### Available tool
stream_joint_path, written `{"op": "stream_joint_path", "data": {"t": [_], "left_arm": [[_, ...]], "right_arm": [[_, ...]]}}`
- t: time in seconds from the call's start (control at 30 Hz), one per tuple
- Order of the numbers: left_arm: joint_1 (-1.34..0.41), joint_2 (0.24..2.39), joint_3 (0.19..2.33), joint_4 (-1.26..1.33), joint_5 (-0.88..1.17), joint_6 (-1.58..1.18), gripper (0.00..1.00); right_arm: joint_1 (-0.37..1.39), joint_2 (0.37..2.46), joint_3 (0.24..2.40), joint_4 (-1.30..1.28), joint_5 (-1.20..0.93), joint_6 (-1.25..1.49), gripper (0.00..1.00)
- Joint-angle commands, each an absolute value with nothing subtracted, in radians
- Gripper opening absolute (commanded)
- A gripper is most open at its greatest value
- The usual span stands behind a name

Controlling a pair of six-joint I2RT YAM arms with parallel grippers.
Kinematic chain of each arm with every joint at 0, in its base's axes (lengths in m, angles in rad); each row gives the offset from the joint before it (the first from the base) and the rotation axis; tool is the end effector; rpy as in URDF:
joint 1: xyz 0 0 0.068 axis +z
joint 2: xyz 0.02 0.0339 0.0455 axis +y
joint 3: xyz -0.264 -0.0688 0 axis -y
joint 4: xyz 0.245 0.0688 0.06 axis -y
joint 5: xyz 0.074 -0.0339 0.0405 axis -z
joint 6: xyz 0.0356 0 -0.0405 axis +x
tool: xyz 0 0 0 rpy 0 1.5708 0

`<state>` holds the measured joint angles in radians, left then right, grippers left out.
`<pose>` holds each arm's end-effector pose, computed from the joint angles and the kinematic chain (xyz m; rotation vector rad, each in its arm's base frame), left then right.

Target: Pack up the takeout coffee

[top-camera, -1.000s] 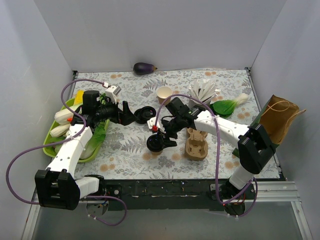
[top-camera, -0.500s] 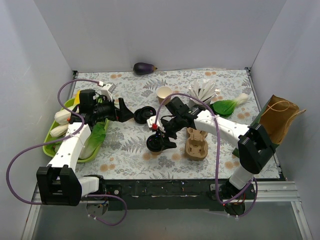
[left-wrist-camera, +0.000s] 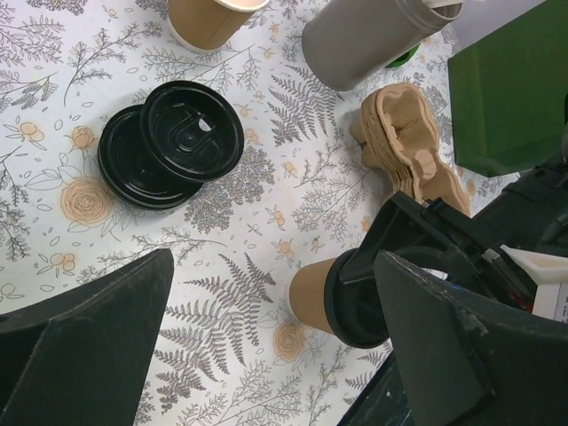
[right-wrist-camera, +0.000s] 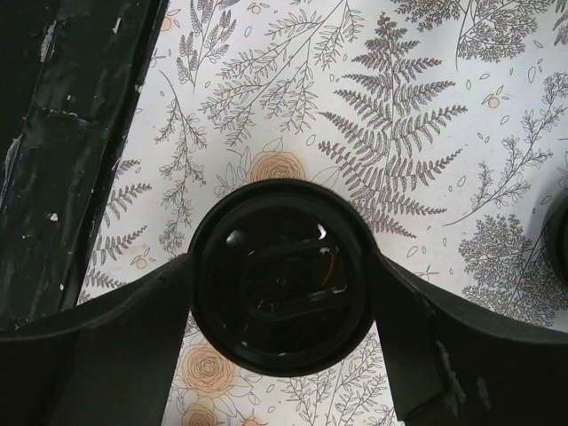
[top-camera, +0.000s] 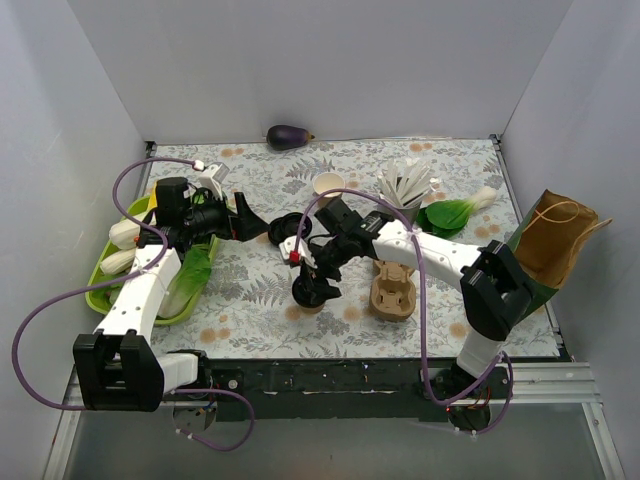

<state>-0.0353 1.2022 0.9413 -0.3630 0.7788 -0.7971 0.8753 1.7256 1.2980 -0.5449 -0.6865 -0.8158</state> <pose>0.2566 -0.0341 0.2965 -0.3960 2.2572 -1.3062 0.2170 0.2952 0.2434 -1.9942 1.4101 0.8895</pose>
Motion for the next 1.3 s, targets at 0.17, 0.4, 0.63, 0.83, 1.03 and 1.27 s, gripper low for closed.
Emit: {"op": "stream_joint_path", "data": {"t": [0.17, 0.4, 0.63, 0.83, 1.03, 1.27], "left_arm": [[-0.031, 1.172, 0.943, -0.308, 0.831, -0.830, 0.98], [-0.032, 1.209, 1.014, -0.296, 0.928, -0.880, 0.98], [-0.026, 1.259, 1.045, -0.298, 0.937, -0.878, 0.98], [-0.026, 1.305, 1.150, -0.408, 0.910, -0.769, 0.98], [-0.020, 1.318, 1.184, -0.469, 0.891, -0.724, 0.98], [-0.018, 1.313, 1.146, -0.430, 0.879, -0.758, 0.98]], "right_arm": [[0.885, 1.759, 1.425, -0.664, -0.600, -0.850, 0.64], [0.835, 1.723, 1.525, -0.747, -0.534, -0.750, 0.58], [0.648, 1.788, 1.616, -0.732, -0.532, -0.706, 0.56], [0.563, 1.896, 1.735, -0.703, -0.502, -0.675, 0.53], [0.566, 2.026, 1.862, -0.661, -0.508, -0.643, 0.53], [0.577, 2.140, 2.009, -0.660, -0.505, -0.632, 0.54]]}}
